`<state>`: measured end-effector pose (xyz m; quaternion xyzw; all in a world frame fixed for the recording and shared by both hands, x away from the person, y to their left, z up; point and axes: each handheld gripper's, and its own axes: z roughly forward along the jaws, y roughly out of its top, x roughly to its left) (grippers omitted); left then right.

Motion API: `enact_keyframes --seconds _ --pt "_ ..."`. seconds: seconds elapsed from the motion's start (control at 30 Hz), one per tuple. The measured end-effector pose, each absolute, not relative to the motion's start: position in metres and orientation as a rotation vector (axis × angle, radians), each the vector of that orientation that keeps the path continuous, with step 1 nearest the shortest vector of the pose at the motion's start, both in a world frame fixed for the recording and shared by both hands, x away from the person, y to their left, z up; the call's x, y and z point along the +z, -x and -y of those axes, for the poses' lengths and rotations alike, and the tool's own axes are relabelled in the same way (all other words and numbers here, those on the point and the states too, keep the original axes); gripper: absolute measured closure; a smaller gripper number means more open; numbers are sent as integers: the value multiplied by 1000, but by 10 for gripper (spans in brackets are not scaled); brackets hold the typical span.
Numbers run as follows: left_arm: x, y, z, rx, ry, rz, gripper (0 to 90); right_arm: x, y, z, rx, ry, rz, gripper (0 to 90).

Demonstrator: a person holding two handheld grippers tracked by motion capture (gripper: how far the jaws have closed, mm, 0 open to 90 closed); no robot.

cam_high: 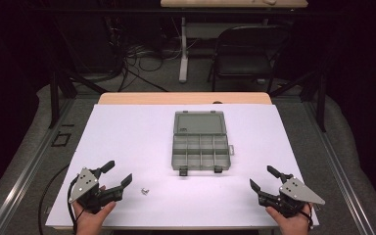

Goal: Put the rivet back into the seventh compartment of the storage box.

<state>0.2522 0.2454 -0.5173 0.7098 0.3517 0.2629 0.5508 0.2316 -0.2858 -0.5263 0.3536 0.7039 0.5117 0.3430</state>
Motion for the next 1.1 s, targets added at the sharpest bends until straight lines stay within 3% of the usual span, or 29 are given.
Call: enact_keyframes --seconds 0.5,0.53,0.77,0.9,1.1 --pt "-520 -254 -235 583 -1790 -861 287 -527 -232 284 1313 -899 -1846 263" --pt "-521 -255 -234 571 -1803 -859 357 -527 -232 285 1307 -910 -1848 263" --pt "-527 -261 -227 501 -1930 -897 422 -527 -232 286 1313 -921 -1846 263" --pt "-531 -265 -218 443 -2027 -876 544 -526 -229 288 1313 -923 -1836 263" --pt "-534 -269 -207 427 -2120 -871 609 -526 -229 288 1316 -926 -1836 263"
